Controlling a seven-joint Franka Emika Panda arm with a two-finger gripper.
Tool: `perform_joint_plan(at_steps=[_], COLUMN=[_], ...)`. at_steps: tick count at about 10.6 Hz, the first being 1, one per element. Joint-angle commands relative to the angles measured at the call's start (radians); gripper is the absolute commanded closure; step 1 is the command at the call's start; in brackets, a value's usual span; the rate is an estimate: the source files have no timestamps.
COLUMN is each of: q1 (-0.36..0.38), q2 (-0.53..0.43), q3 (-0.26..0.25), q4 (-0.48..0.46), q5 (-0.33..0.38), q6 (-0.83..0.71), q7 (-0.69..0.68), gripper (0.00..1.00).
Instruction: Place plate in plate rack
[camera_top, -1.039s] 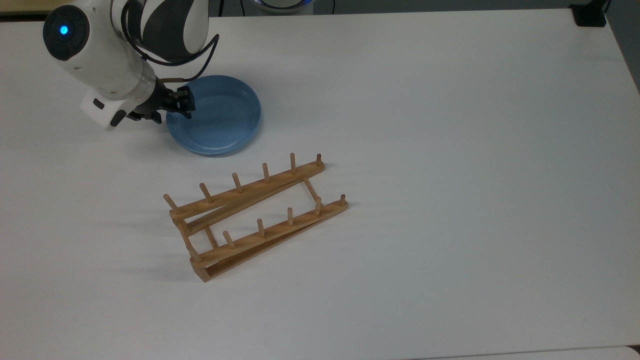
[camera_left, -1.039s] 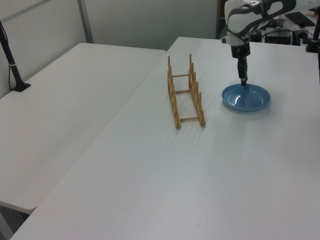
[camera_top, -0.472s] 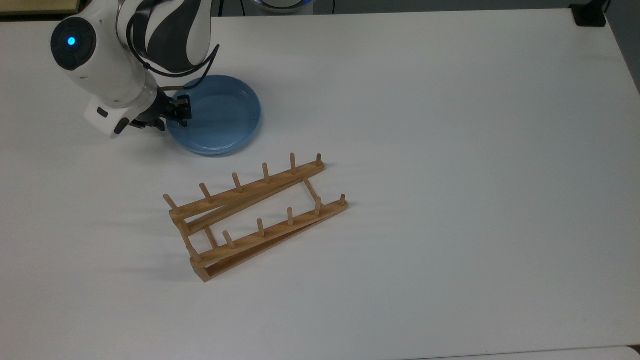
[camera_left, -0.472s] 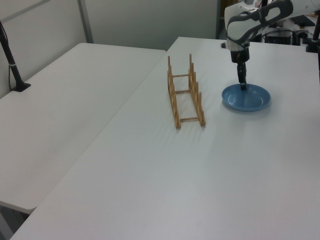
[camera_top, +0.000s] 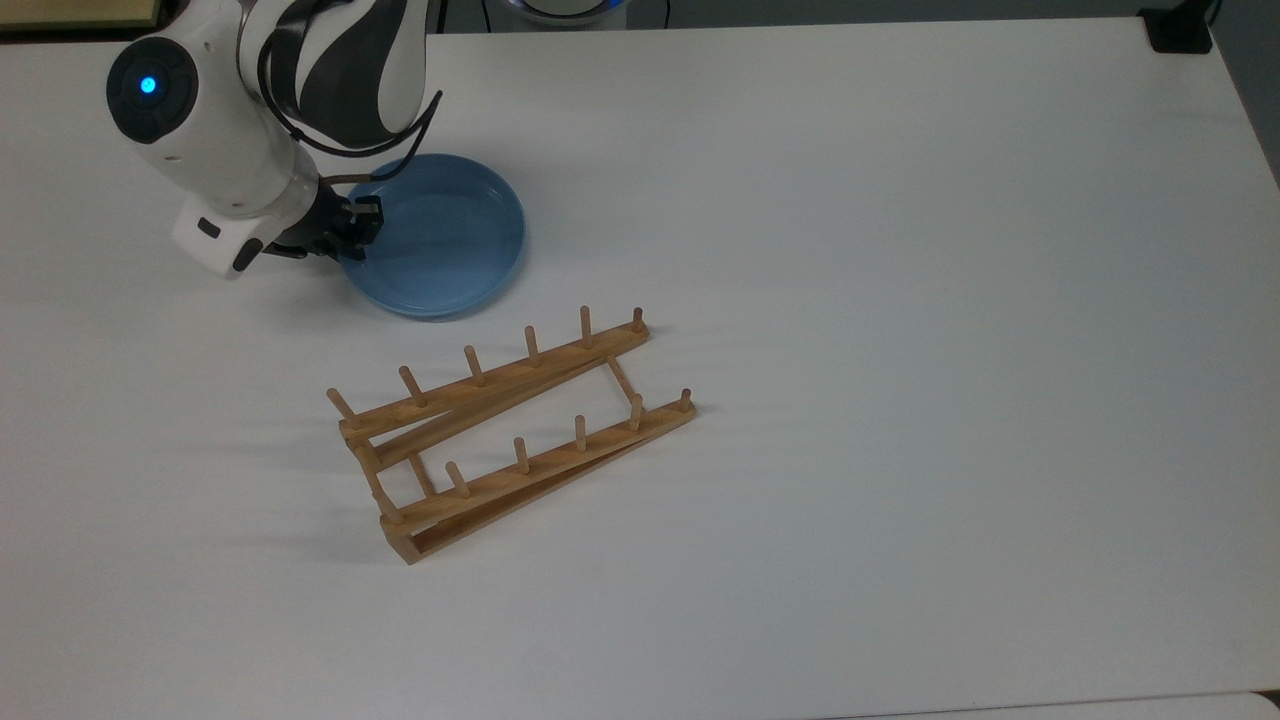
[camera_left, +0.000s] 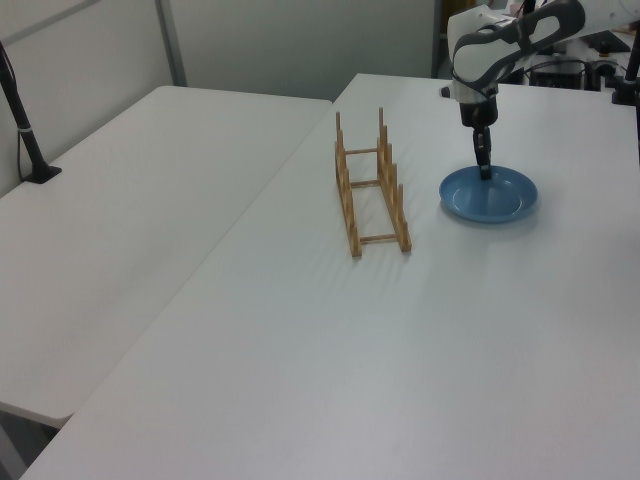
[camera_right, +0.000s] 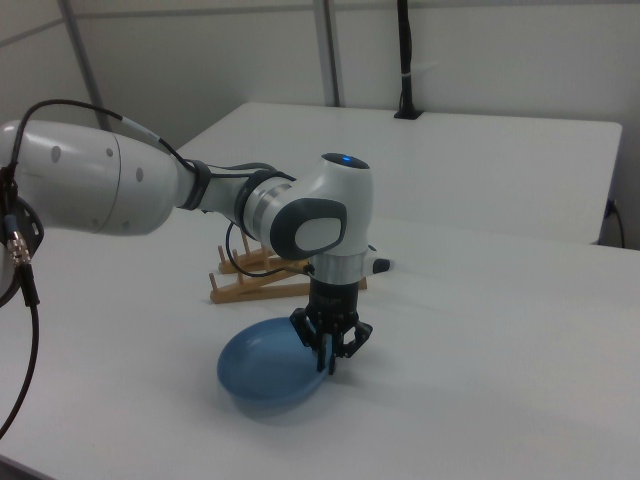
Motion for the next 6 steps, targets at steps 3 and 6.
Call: perform_joint_plan(at_steps=[3,6], q1=[0.017,0.043], q2=[-0.068,-0.177], q3=[-0.009,-0.010], q4=[0.024,0.073], q5=[0.009,0.009], q6=[0.014,-0.003], q7=[-0.015,-0.008], gripper=[1.00,1.00])
